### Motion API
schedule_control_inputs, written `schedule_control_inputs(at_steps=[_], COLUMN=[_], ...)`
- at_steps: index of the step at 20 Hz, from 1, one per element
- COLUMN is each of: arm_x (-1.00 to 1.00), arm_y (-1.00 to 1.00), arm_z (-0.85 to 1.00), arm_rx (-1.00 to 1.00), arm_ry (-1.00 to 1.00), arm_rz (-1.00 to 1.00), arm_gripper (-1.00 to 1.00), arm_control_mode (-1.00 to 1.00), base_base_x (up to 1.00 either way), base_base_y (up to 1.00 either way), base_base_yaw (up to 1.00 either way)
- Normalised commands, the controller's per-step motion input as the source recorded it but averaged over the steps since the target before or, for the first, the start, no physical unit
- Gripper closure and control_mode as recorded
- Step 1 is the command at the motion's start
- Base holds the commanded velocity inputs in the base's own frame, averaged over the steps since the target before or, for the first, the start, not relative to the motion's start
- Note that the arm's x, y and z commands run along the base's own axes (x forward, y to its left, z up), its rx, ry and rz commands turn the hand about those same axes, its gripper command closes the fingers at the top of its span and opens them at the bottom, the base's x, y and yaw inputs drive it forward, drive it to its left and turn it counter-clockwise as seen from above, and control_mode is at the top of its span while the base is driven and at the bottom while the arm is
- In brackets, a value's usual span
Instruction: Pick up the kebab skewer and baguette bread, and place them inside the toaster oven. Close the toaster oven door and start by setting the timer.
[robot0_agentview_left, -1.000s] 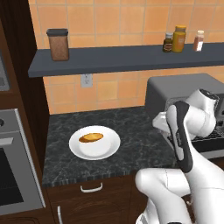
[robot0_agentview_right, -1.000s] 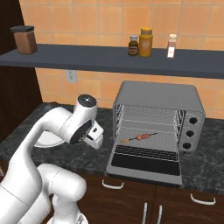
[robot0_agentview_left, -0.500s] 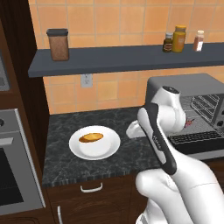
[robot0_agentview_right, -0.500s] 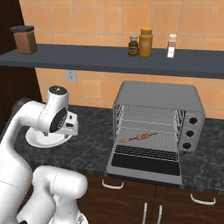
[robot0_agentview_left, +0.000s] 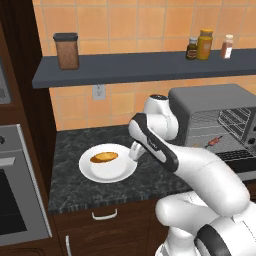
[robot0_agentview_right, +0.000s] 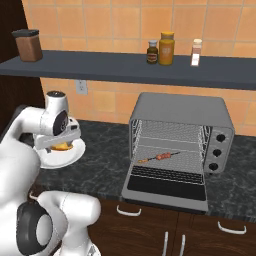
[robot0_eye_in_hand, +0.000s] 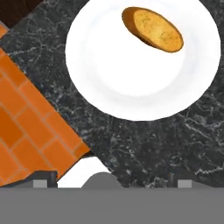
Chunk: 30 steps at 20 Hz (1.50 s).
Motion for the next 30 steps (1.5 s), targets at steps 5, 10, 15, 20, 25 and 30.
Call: schedule_control_inputs(at_steps=[5,10,15,20,25,30], arm_x=[0.81,0.36,0.47,0.36,0.30,0.25], arm_y=[0.67,0.28,0.16,0.04,0.28,0.31], arm_z=[-0.19,-0.31,-0.40,-0.32,-0.36,-0.30], arm_rx=[-0.19,-0.21,-0.08,0.00,0.00,0.00], arm_ry=[-0.01,-0.02,0.00,0.00,0.00,0.00], arm_rz=[0.07,0.00,0.02,0.11,0.09,0.09], arm_gripper=[-1.00,-1.00,-1.00,-1.00,-1.00,-1.00], arm_control_mode=[-1.00,-1.00,-1.00,-1.00,-1.00,-1.00], base_base_x=[0.00,0.00,0.00,0.00,0.00,0.00], base_base_y=[0.00,0.00,0.00,0.00,0.00,0.00], base_base_yaw=[0.00,0.00,0.00,0.00,0.00,0.00])
